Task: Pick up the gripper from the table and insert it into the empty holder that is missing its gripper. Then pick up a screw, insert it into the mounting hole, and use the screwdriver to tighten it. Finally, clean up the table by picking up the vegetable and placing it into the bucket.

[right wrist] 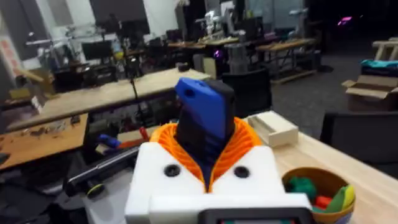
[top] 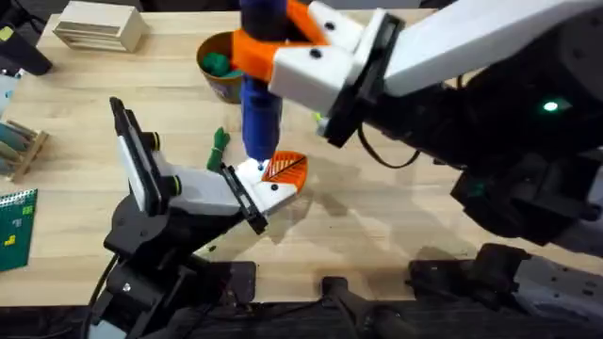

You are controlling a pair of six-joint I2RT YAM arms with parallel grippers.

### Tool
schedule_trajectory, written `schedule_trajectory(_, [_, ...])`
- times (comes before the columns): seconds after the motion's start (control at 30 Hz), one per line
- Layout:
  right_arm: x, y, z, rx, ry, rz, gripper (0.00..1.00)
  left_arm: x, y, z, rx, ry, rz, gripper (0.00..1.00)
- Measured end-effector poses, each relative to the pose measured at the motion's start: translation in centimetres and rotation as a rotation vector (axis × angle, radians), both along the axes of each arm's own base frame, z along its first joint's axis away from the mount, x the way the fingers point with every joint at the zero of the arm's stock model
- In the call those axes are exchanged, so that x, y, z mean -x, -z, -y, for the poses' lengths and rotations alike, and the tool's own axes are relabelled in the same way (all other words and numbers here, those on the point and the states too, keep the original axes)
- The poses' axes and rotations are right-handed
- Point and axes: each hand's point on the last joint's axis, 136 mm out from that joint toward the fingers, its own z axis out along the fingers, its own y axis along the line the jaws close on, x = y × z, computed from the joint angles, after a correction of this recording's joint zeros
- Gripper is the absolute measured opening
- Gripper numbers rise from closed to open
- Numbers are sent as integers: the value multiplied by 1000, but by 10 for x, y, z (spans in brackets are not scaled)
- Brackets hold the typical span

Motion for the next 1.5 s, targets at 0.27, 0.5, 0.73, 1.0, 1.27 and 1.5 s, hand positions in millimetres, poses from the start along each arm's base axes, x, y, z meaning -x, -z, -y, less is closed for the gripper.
schedule_trajectory(0.27, [1, 6, -4, 12, -13, -11, 32, 0, 0, 0, 0, 0, 0, 5])
schedule_trajectory(0.5, [0, 8, -5, 21, -14, -19, 32, 0, 0, 0, 0, 0, 0, 5])
schedule_trajectory(0.73, [-2, 14, -7, 31, -15, -36, 32, 0, 0, 0, 0, 0, 0, 5])
schedule_trajectory(1.0, [-1, 7, -7, 6, -16, -14, 32, 0, 0, 0, 0, 0, 0, 5])
schedule_trajectory(1.27, [0, -2, -5, -23, -16, 9, 32, 0, 0, 0, 0, 0, 0, 5])
schedule_trajectory(1.5, [1, 0, -6, -6, -21, 23, 32, 0, 0, 0, 0, 0, 0, 5])
